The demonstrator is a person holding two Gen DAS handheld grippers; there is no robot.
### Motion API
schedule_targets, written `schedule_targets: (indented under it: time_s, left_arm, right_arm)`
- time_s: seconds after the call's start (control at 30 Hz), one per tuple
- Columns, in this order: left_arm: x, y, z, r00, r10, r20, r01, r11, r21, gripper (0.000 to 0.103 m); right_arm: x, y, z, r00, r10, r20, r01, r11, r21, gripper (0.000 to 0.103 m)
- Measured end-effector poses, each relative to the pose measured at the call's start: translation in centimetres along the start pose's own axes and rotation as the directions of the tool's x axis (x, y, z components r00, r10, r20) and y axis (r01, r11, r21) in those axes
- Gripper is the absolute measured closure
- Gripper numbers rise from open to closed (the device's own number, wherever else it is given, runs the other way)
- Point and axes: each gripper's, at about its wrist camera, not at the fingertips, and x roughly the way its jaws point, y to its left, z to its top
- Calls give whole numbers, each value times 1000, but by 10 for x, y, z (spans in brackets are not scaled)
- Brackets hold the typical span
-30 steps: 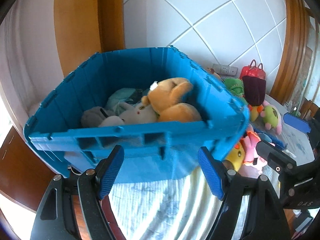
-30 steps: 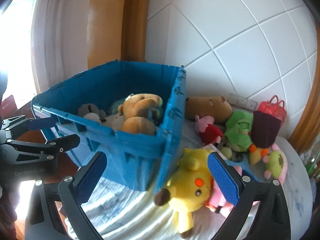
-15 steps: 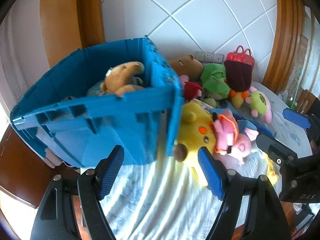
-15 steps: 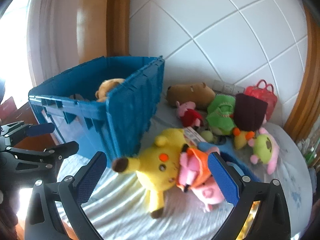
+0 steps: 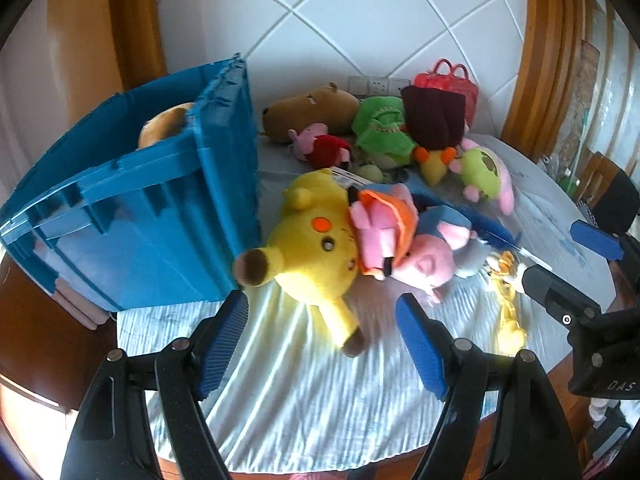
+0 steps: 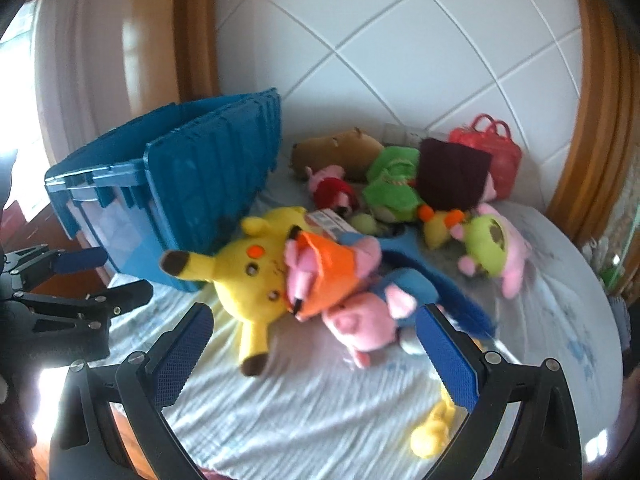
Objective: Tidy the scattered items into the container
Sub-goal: 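Move both grippers toward the yellow plastic toy and small plush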
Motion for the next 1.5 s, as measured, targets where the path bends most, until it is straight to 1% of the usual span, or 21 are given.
schedule_targets:
  time_s: [0.17, 0.33, 0.47, 0.6, 0.83, 0.97, 1.07, 1.2, 1.3, 1.4, 1.5]
  left_arm:
    - [10, -17, 6, 1000, -24, -13, 24, 999, 37, 27]
    - [27, -34, 13, 997, -67, -33, 69, 996, 64, 27]
    - [40, -43, 20, 994, -98, -51, 102, 990, 96, 27]
    - [54, -44, 26, 990, -123, -67, 129, 986, 102, 27]
    - [87, -41, 35, 983, -152, -107, 162, 982, 100, 27]
    - [104, -50, 38, 974, -185, -134, 200, 973, 111, 27]
    - [113, -57, 40, 969, -196, -147, 214, 970, 113, 27]
    - [123, -71, 41, 966, -198, -168, 218, 970, 108, 27]
    - [129, -86, 42, 966, -186, -178, 207, 973, 107, 27]
    - [137, -101, 42, 969, -163, -185, 179, 981, 74, 27]
    - [144, -122, 40, 971, -132, -201, 141, 989, 32, 27]
  right_arm:
    - [-4, -27, -10, 999, -38, -8, 38, 998, 55, 1]
    - [-3, -47, -17, 995, -90, -35, 93, 991, 92, 1]
    - [1, -59, -17, 990, -129, -53, 134, 984, 113, 1]
    - [8, -68, -13, 986, -157, -65, 164, 977, 133, 1]
    - [29, -79, -11, 970, -209, -121, 225, 964, 144, 1]
    - [40, -85, -15, 958, -234, -167, 258, 956, 141, 1]
    - [44, -92, -16, 952, -246, -185, 275, 950, 152, 1]
    - [46, -107, -20, 949, -247, -195, 280, 946, 162, 1]
    - [51, -127, -24, 949, -237, -206, 274, 946, 175, 1]
    - [59, -151, -29, 949, -216, -229, 260, 948, 184, 1]
    - [71, -174, -35, 950, -177, -259, 222, 962, 157, 1]
